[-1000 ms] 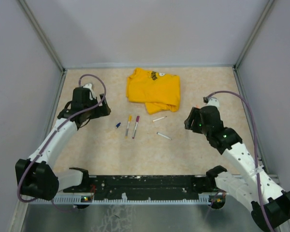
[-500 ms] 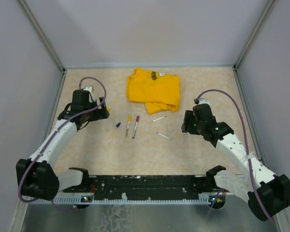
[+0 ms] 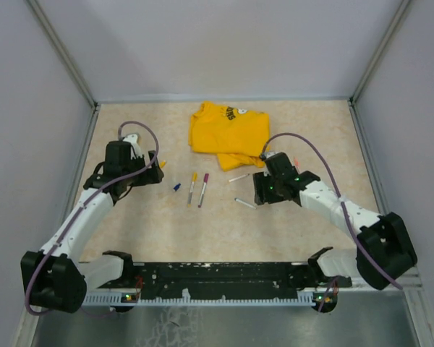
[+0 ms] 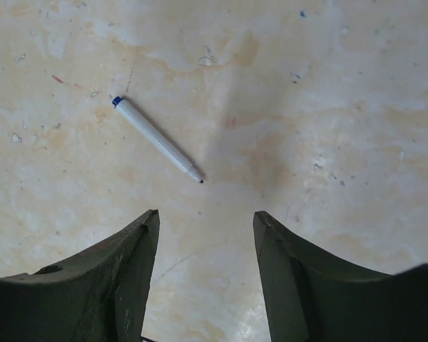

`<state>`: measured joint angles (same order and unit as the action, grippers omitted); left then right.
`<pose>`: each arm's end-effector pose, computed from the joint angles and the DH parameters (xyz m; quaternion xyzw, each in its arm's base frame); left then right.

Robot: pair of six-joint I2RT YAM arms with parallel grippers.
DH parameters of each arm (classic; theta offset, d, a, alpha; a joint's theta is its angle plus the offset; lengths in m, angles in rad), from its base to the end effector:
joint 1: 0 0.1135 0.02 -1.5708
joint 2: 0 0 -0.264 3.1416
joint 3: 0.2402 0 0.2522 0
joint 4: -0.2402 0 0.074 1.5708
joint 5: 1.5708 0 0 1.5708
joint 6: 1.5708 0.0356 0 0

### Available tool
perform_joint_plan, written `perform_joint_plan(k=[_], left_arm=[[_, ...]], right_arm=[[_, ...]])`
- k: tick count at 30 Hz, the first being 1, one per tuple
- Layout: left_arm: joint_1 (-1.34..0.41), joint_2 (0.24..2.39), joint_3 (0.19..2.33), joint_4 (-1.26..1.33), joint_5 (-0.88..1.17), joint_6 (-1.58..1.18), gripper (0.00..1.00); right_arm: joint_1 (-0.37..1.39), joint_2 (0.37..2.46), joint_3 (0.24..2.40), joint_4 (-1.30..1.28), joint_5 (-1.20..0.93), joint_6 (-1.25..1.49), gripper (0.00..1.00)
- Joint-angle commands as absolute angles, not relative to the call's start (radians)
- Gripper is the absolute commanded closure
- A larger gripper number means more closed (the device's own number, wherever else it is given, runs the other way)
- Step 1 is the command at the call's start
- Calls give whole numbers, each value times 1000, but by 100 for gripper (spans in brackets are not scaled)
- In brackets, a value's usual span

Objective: Insert the pens into the pen caps
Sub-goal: Move the pen to the center of the board.

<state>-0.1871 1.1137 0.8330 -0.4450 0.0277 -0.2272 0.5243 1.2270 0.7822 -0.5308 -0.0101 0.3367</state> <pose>0.2331 -0.0451 0.2675 -0.0126 0.9119 -0.0967 0.3987 0.2071 0.1202 0.2201 -0.0910 0.9517 0.1268 0.2645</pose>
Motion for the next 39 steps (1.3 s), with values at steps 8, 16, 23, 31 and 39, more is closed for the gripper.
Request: perform_joint_plan(k=[8, 16, 23, 31, 39], left_arm=[[-181, 1092, 784, -404, 35, -212, 5], [-181, 1094, 783, -399, 36, -209, 5], [-181, 1093, 783, -400, 25, -209, 5], [-181, 1098, 785, -399, 25, -209, 5], [-181, 1101, 785, -398, 27, -207, 5]], right_arm=[[622, 1495, 909, -393, -60, 84, 44], [658, 1583, 948, -394, -75, -15, 49], [701, 1637, 977, -433, -31, -32, 59], [709, 1643, 986, -478, -31, -35, 69], [716, 1643, 965, -512, -19, -35, 69]])
